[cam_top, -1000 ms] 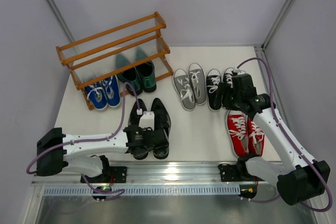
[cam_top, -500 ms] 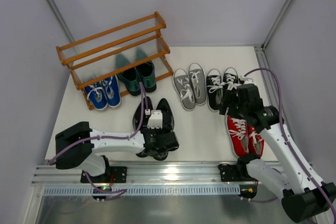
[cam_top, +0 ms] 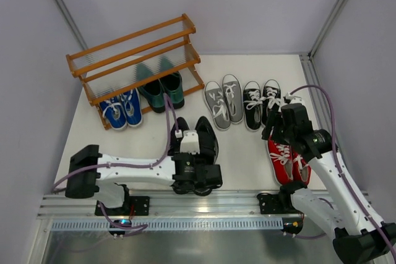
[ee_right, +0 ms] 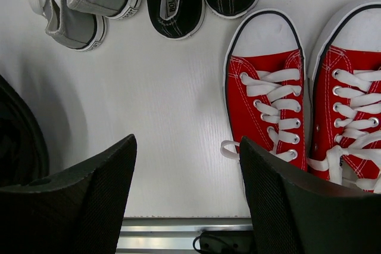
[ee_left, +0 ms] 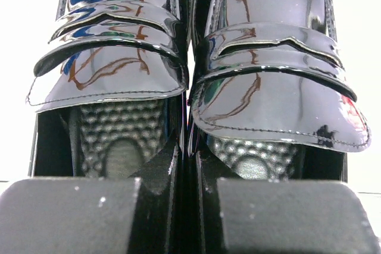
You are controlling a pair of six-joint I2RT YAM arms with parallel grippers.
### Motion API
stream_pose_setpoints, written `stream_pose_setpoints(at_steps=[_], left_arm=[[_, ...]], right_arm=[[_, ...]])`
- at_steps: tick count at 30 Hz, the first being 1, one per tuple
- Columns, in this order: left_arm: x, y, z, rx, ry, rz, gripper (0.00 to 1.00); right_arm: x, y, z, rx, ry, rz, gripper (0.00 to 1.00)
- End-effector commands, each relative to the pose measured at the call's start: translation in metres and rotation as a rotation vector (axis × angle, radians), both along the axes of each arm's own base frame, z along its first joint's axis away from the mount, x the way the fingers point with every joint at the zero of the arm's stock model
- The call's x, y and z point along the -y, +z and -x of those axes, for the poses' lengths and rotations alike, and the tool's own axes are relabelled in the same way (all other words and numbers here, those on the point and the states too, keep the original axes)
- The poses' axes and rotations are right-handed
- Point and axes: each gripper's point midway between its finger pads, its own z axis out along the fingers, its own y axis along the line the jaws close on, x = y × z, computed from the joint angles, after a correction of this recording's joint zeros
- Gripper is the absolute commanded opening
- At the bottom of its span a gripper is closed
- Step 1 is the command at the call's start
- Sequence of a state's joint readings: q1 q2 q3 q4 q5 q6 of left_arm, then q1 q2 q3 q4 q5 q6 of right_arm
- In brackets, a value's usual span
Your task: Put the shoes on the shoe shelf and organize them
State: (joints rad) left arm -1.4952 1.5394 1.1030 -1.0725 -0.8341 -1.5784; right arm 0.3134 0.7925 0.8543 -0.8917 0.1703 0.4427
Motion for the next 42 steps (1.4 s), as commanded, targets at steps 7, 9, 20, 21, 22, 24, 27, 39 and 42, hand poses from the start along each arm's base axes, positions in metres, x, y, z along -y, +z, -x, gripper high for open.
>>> stream_pose_setpoints(at_steps=[7, 9, 20, 21, 22, 24, 27, 39, 42], left_arm=[[-0.082, 0.11, -0.093, 0.195, 0.139, 0.069, 0.0], [-0.09, 0.124, -0.1, 0.223, 0.147, 0.06, 0.0], [-0.114, 0.172, -0.122, 0.288, 0.121, -0.058, 0.0], [-0.125, 0.175, -0.131, 0.291, 0.159, -0.055, 0.0], [-0.131, 0.177, -0.136, 0.292, 0.17, -0.054, 0.0], [-0.143, 0.178, -0.144, 0.271, 0.152, -0.062, 0.0], [-0.176, 0.176, -0.17, 0.252, 0.222, -0.056, 0.0], [-0.244, 0.187, -0.248, 0.379, 0.321, -0.054, 0.0], [-0.261, 0.194, -0.259, 0.403, 0.348, -0.056, 0.0]], right_arm=[[-0.006, 0.034, -0.022, 0.074, 0.053, 0.023, 0.71], [-0.008, 0.04, -0.024, 0.085, 0.054, 0.02, 0.71], [-0.018, 0.041, -0.039, 0.091, 0.06, 0.006, 0.7], [-0.019, 0.041, -0.04, 0.094, 0.063, 0.006, 0.7], [-0.02, 0.041, -0.041, 0.092, 0.06, 0.008, 0.7], [-0.021, 0.04, -0.043, 0.09, 0.061, 0.011, 0.7], [-0.024, 0.04, -0.045, 0.085, 0.064, 0.016, 0.7], [-0.028, 0.038, -0.05, 0.057, 0.084, 0.062, 0.7], [-0.026, 0.032, -0.047, 0.032, 0.088, 0.075, 0.7]])
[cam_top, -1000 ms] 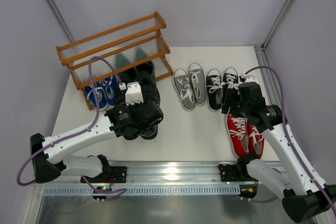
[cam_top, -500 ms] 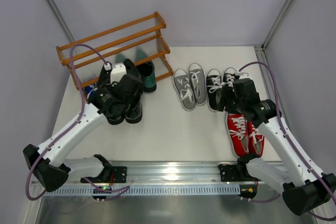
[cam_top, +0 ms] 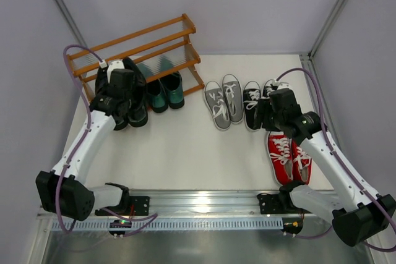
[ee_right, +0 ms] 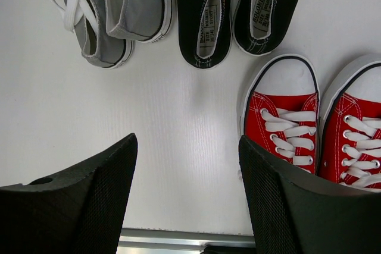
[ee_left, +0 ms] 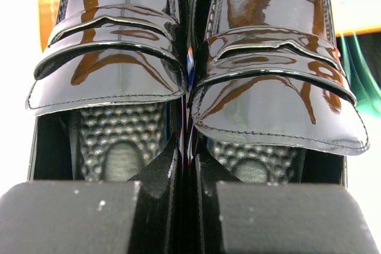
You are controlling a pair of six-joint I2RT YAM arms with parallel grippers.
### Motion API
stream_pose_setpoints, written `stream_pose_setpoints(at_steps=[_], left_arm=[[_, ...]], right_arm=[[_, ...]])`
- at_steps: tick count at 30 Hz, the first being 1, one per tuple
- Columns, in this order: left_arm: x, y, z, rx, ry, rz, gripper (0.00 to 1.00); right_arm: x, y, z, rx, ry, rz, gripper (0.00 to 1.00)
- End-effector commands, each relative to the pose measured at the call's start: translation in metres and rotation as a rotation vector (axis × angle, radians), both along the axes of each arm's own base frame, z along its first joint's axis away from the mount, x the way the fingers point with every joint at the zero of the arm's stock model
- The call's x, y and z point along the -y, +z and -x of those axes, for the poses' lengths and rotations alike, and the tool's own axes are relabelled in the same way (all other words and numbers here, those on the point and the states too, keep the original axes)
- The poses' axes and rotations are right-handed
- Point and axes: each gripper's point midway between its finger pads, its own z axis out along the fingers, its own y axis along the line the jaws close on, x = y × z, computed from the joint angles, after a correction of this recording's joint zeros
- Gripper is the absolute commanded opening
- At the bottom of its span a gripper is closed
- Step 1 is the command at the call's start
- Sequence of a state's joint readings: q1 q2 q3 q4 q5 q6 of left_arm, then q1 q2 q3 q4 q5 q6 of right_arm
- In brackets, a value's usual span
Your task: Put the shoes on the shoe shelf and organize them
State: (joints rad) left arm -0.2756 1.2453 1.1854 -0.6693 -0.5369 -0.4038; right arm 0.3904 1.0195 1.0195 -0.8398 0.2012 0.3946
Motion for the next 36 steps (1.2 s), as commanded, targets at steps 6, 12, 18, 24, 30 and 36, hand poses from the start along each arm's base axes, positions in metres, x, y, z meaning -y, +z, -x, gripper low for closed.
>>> stream_pose_setpoints(at_steps=[6, 12, 18, 24, 30, 36], left_arm=[[-0.034, 0.096, -0.058, 0.358, 0.058, -0.017, 0.0], [-0.043, 0.097, -0.078, 0.372, 0.067, -0.03, 0.0], [-0.048, 0.108, -0.088, 0.409, 0.08, -0.046, 0.0], [-0.057, 0.118, -0.09, 0.439, 0.103, -0.078, 0.0], [-0.064, 0.115, -0.102, 0.433, 0.118, -0.096, 0.0], [-0.077, 0.099, -0.114, 0.405, 0.134, -0.097, 0.0]], right_arm=[[0.005, 0.002, 0.0, -0.001, 0.006, 0.046, 0.7], [0.007, 0.002, 0.002, -0.026, 0.016, 0.078, 0.7], [0.012, 0.003, 0.007, -0.043, 0.027, 0.113, 0.7], [0.016, 0.003, 0.011, -0.057, 0.038, 0.136, 0.7], [0.018, 0.002, 0.013, -0.062, 0.048, 0.151, 0.7], [0.017, 0.001, 0.011, -0.068, 0.062, 0.158, 0.7]])
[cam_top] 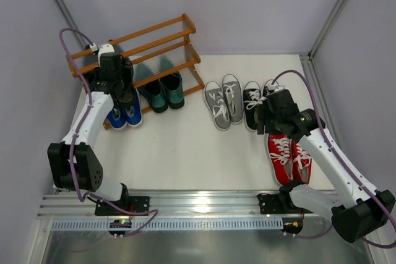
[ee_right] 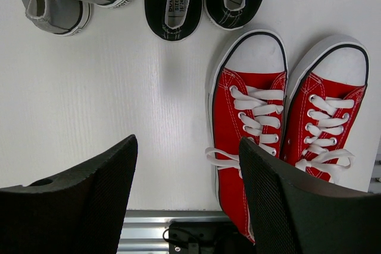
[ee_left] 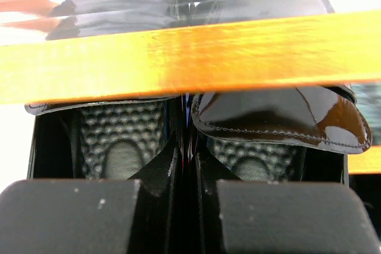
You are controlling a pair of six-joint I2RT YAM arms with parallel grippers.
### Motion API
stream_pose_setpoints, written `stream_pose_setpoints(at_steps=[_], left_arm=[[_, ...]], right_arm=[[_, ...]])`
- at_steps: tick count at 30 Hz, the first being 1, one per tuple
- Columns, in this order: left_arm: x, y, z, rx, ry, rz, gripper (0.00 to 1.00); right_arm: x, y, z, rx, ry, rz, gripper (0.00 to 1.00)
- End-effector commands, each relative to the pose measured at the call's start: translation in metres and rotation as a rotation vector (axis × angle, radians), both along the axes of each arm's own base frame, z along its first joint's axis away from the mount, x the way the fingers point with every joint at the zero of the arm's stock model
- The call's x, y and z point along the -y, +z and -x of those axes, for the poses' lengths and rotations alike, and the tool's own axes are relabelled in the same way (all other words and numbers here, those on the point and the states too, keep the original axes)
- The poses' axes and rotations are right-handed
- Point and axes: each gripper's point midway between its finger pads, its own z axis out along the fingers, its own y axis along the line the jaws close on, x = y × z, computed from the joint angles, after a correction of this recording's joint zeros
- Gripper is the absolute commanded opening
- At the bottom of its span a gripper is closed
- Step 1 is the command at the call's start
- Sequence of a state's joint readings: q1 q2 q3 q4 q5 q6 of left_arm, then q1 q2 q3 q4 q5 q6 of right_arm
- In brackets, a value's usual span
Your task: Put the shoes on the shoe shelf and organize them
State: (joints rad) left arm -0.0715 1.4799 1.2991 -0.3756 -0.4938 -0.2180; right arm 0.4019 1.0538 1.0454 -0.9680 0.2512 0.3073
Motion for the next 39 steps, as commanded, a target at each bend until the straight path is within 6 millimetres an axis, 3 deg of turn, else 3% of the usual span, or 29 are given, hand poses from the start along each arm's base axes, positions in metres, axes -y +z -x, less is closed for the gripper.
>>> stream_pose_setpoints(at_steps=[1, 11, 13, 14, 16, 17, 20, 28, 30, 31, 35, 38, 39], left_arm=[[-0.018, 0.088, -0.028, 0.313, 0.053, -0.019, 0.0], [-0.028, 0.076, -0.028, 0.287, 0.074, -0.001, 0.0], [-0.028, 0.076, -0.025, 0.286, 0.081, 0.005, 0.09], [-0.029, 0.075, -0.023, 0.284, 0.086, 0.007, 0.25], [-0.028, 0.075, -0.02, 0.285, 0.085, 0.01, 0.36], [-0.028, 0.077, -0.019, 0.293, 0.082, 0.015, 0.47], [-0.027, 0.081, -0.016, 0.295, 0.08, 0.019, 0.61], [-0.019, 0.086, -0.007, 0.256, 0.067, 0.071, 0.82], [-0.013, 0.087, 0.0, 0.261, 0.052, 0.114, 0.98], [-0.01, 0.08, 0.005, 0.236, 0.047, 0.13, 1.0], [0.005, 0.084, 0.029, 0.253, 0.02, 0.177, 1.0], [0.032, 0.1, 0.049, 0.298, -0.066, 0.239, 1.0], [0.051, 0.102, 0.054, 0.301, -0.122, 0.264, 1.0]], right_arm=[[-0.001, 0.016, -0.008, 0.043, 0.02, 0.011, 0.7], [-0.001, 0.016, -0.01, 0.04, 0.026, 0.016, 0.7], [-0.003, 0.014, -0.011, 0.035, 0.024, 0.012, 0.7], [-0.003, 0.013, -0.01, 0.032, 0.028, 0.013, 0.7], [-0.005, 0.012, -0.011, 0.027, 0.03, 0.008, 0.7], [-0.005, 0.012, -0.012, 0.03, 0.03, 0.005, 0.7], [-0.007, 0.01, -0.014, 0.025, 0.034, 0.002, 0.7], [-0.009, 0.007, -0.014, 0.025, 0.038, -0.003, 0.7], [-0.009, 0.007, -0.014, 0.026, 0.038, -0.004, 0.7], [-0.01, 0.007, -0.015, 0.029, 0.04, -0.005, 0.7], [-0.013, 0.005, -0.016, 0.035, 0.044, -0.018, 0.7], [-0.014, 0.005, -0.017, 0.049, 0.041, -0.027, 0.72], [-0.013, 0.004, -0.017, 0.053, 0.024, -0.031, 0.77]])
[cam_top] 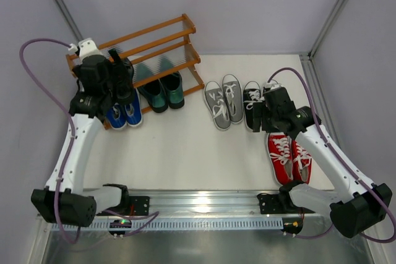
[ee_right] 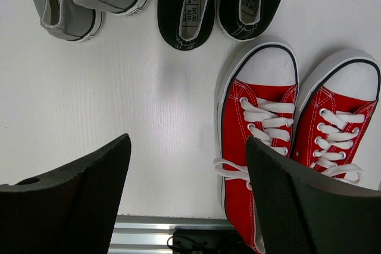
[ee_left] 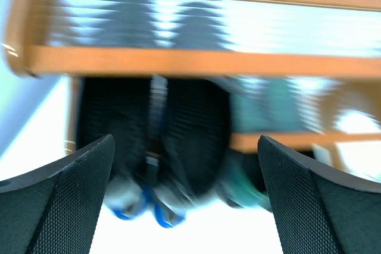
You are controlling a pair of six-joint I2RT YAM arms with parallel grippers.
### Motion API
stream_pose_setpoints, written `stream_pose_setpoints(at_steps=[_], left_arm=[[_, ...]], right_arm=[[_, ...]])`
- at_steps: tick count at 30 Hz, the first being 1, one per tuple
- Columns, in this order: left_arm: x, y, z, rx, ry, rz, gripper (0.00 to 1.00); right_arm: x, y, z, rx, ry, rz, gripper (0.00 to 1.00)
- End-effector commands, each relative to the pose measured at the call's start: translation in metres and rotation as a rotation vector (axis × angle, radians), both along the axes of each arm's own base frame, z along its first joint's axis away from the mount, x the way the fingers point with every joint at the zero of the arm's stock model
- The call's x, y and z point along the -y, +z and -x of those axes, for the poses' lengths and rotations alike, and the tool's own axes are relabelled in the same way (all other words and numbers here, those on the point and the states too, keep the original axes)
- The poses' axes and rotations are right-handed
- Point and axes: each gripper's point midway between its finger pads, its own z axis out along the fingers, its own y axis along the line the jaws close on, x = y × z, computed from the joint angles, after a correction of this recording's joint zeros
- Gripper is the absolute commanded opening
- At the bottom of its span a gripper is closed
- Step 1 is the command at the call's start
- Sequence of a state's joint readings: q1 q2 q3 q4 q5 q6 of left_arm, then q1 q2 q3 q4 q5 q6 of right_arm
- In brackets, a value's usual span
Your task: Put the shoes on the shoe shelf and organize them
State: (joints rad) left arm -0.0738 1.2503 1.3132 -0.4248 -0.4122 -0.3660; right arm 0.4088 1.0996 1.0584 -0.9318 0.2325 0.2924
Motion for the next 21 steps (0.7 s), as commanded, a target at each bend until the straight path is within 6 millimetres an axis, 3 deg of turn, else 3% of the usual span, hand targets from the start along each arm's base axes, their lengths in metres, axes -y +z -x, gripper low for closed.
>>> stream_pose_setpoints(at_steps=[1, 2, 3, 5, 6, 7, 8, 11, 15, 17, 18, 20, 21], left_arm=[[0.051, 0.026, 0.027, 0.087, -0.167, 0.096, 1.0], [0.066, 0.027, 0.032, 0.087, -0.212, 0.101, 1.0], [0.104, 0.023, 0.041, 0.068, -0.317, 0.108, 1.0], [0.147, 0.014, 0.051, 0.031, -0.43, 0.146, 1.0], [0.183, 0.008, 0.064, 0.0, -0.521, 0.167, 1.0], [0.2, 0.001, 0.068, -0.024, -0.557, 0.184, 1.0], [0.229, -0.01, 0.079, -0.058, -0.625, 0.225, 1.0], [0.271, -0.033, 0.099, -0.122, -0.708, 0.268, 1.0], [0.31, -0.056, 0.111, -0.185, -0.761, 0.272, 1.0], [0.325, -0.062, 0.102, -0.195, -0.754, 0.271, 1.0], [0.331, -0.08, 0.091, -0.23, -0.715, 0.251, 1.0], [0.345, -0.072, 0.073, -0.206, -0.69, 0.261, 1.0], [0.356, -0.095, 0.062, -0.25, -0.666, 0.241, 1.0]], right_arm=[[-0.003, 0.008, -0.007, 0.068, -0.012, -0.03, 0.8], [-0.003, 0.008, -0.007, 0.076, -0.023, -0.034, 0.83], [0.0, 0.006, -0.007, 0.082, -0.052, -0.031, 0.91], [0.003, 0.008, -0.008, 0.115, -0.083, -0.042, 0.98], [0.005, 0.009, -0.009, 0.129, -0.099, -0.044, 0.97], [0.005, 0.012, -0.013, 0.156, -0.119, -0.06, 0.97], [0.004, 0.012, -0.013, 0.164, -0.122, -0.068, 0.97], [-0.004, 0.008, -0.019, 0.158, -0.124, -0.11, 0.97], [-0.005, 0.003, -0.027, 0.131, -0.158, -0.107, 0.97], [-0.001, 0.007, -0.031, 0.148, -0.199, -0.12, 0.97], [0.002, 0.011, -0.032, 0.16, -0.216, -0.129, 0.97], [0.011, 0.02, -0.032, 0.185, -0.252, -0.149, 0.97], [0.015, 0.022, -0.029, 0.186, -0.261, -0.148, 0.97]])
